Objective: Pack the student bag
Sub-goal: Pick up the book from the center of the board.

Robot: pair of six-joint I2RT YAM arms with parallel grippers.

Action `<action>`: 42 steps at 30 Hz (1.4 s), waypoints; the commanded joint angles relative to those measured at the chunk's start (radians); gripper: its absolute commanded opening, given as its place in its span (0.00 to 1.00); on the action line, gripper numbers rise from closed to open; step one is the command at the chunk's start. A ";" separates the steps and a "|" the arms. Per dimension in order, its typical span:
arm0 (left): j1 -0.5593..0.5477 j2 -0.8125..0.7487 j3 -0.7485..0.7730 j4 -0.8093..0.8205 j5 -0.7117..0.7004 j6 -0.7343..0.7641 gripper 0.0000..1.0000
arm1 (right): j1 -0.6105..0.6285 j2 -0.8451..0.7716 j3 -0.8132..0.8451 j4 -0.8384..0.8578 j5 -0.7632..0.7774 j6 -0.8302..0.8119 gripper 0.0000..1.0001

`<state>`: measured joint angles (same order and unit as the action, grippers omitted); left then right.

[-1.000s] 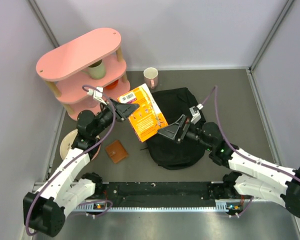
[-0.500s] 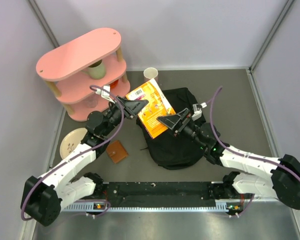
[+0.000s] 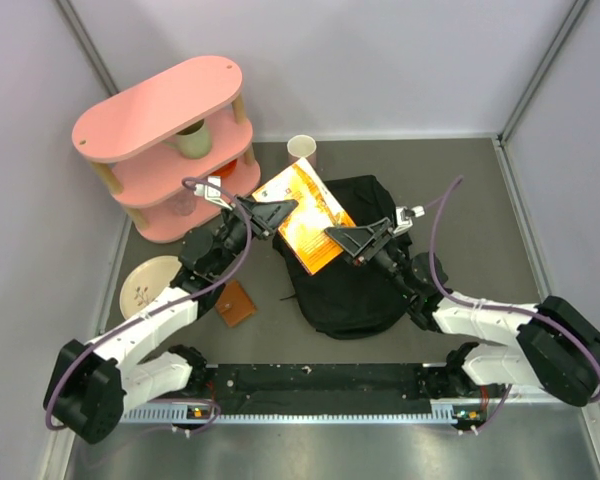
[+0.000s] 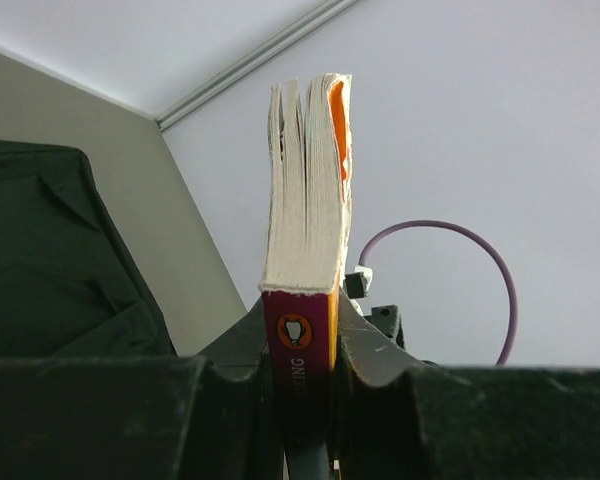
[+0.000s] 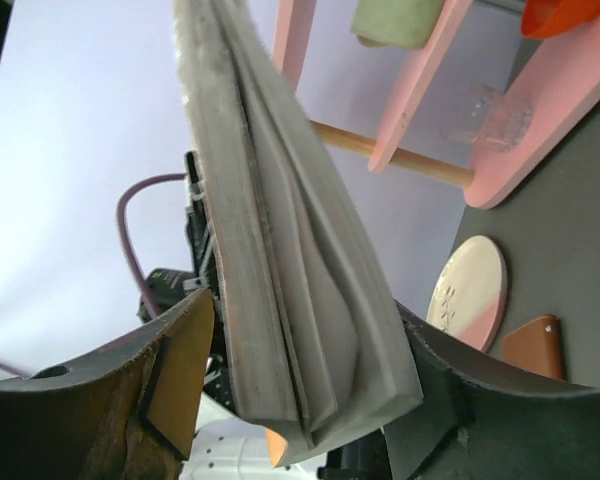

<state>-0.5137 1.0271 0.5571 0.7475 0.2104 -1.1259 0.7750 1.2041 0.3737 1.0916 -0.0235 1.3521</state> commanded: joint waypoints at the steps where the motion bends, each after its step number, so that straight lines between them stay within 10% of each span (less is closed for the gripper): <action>1: -0.012 0.047 -0.014 0.176 -0.011 -0.067 0.00 | -0.010 0.028 0.013 0.223 -0.052 0.019 0.60; 5: -0.023 0.054 -0.013 0.168 -0.003 -0.064 0.00 | -0.016 0.025 0.010 0.232 -0.052 0.021 0.42; 9: -0.025 0.025 0.013 0.054 -0.003 0.024 0.06 | -0.034 -0.023 -0.013 0.202 -0.056 -0.019 0.03; 11: -0.025 0.011 0.079 -0.120 0.026 0.096 0.33 | -0.062 -0.131 -0.036 0.113 -0.037 -0.056 0.00; 12: -0.025 0.011 0.102 -0.193 0.032 0.166 0.63 | -0.068 -0.184 -0.038 0.050 -0.018 -0.123 0.00; 15: -0.025 0.011 0.193 -0.448 0.027 0.303 0.98 | -0.071 -0.462 0.049 -0.470 0.115 -0.339 0.00; 20: -0.060 0.083 0.412 -0.813 0.000 0.615 0.98 | -0.074 -0.690 0.212 -1.150 0.467 -0.496 0.00; 24: -0.164 0.131 0.441 -0.904 -0.084 0.785 0.98 | -0.074 -0.799 0.258 -1.367 0.623 -0.548 0.00; 33: -0.603 0.335 0.498 -0.985 -0.336 1.014 0.99 | -0.074 -0.922 0.383 -1.631 0.885 -0.653 0.00; 42: -0.736 0.441 0.540 -1.034 -0.275 1.141 0.98 | -0.074 -1.046 0.370 -1.756 0.925 -0.579 0.00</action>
<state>-1.2221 1.4380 1.0439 -0.2813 -0.0708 -0.0727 0.7040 0.2203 0.7219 -0.6250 0.8528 0.7383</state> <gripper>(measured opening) 0.983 0.145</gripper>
